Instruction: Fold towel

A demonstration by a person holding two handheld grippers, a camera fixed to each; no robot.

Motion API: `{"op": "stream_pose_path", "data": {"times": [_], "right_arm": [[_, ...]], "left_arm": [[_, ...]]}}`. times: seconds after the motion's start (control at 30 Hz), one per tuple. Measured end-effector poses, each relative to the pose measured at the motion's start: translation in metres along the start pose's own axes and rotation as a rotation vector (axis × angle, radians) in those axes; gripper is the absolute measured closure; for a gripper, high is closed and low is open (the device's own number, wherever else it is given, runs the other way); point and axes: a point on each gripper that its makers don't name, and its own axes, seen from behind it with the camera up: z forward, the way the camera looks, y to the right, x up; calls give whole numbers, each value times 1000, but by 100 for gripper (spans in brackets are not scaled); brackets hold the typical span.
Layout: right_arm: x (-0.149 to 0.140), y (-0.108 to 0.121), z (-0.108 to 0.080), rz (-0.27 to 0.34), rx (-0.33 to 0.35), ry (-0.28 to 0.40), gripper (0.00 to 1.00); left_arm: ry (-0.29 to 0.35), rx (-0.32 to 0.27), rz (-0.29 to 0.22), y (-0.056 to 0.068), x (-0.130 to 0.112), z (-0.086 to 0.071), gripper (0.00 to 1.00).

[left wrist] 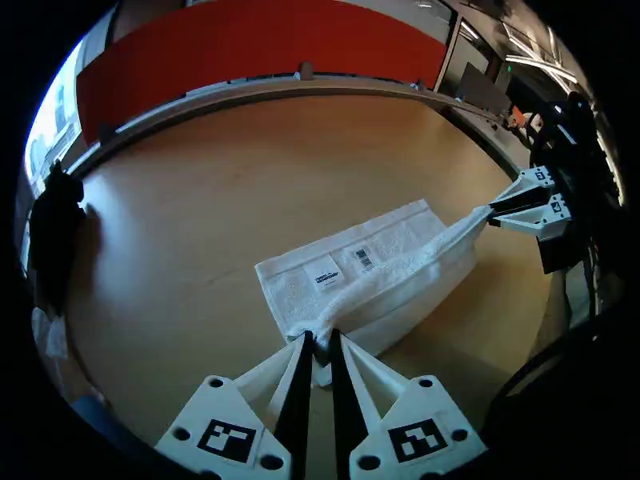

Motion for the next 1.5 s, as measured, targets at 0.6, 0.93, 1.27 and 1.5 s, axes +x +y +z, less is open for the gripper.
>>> {"op": "stream_pose_path", "data": {"times": [0.6, 0.93, 1.27, 1.5], "right_arm": [[-18, 21, 40, 42, -9, -68, 82], [-22, 35, 56, 87, -50, -78, 73], [-15, 52, 63, 111, -107, -70, 47], [-11, 59, 62, 107, -130, -65, 17]], "left_arm": [[-29, 28, 9, -20, 2, 45, 78], [-13, 56, 8, -32, 10, 56, 62], [-16, 95, 40, -46, 16, 60, 26], [-1, 131, 36, -58, 22, 56, 4]]}}
